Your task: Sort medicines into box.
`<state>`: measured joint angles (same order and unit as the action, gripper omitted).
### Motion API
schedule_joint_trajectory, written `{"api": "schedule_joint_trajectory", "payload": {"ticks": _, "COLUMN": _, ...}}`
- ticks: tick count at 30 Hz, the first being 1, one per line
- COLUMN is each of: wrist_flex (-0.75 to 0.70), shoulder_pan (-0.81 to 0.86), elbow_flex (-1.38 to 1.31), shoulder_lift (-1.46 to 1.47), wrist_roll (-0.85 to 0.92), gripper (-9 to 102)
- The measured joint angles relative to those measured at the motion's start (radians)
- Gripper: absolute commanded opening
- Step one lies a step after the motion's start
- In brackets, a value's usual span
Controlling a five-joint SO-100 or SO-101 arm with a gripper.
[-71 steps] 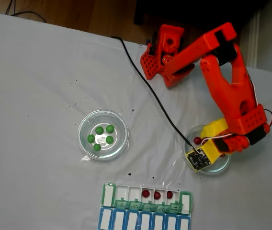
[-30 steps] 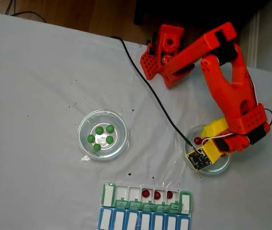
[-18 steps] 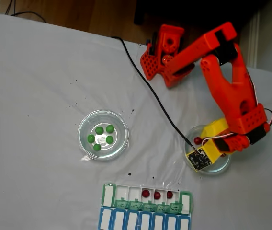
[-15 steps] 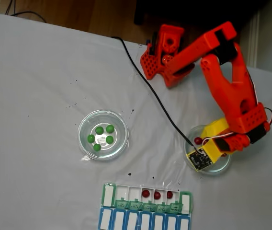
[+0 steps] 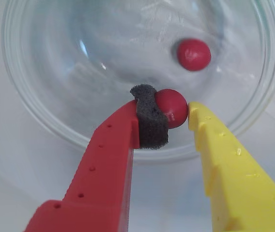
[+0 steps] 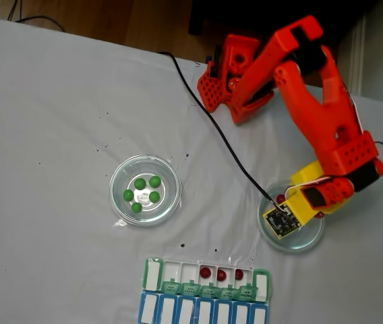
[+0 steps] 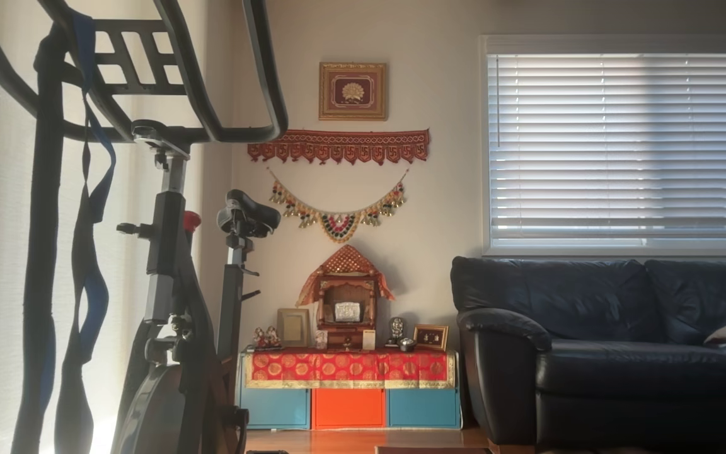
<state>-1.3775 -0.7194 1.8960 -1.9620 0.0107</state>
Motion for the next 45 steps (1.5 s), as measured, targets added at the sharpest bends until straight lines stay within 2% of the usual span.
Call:
{"api": "schedule_joint_trajectory", "payload": {"ticks": 8, "wrist_flex": -0.023, "shoulder_pan": 0.089, "elbow_flex": -0.038, "shoulder_lift": -0.092, "wrist_roll": 0.000, "gripper": 2}}
{"api": "schedule_joint_trajectory", "payload": {"ticks": 15, "wrist_flex": -0.051, "shoulder_pan": 0.244, "elbow_flex": -0.133, "shoulder_lift": -0.101, "wrist_roll": 0.043, "gripper": 2}}
{"api": "schedule_joint_trajectory", "payload": {"ticks": 25, "wrist_flex": 0.049, "shoulder_pan": 0.508, "elbow_flex": -0.202, "shoulder_lift": -0.078, "wrist_roll": 0.124, "gripper": 2}}
{"api": "schedule_joint_trajectory", "payload": {"ticks": 37, "wrist_flex": 0.143, "shoulder_pan": 0.552, "elbow_flex": -0.233, "shoulder_lift": 0.055, "wrist_roll": 0.143, "gripper": 2}}
{"api": "schedule_joint_trajectory", "payload": {"ticks": 45, "wrist_flex": 0.155, "shoulder_pan": 0.626, "elbow_flex": -0.387, "shoulder_lift": 0.189, "wrist_roll": 0.172, "gripper": 2}}
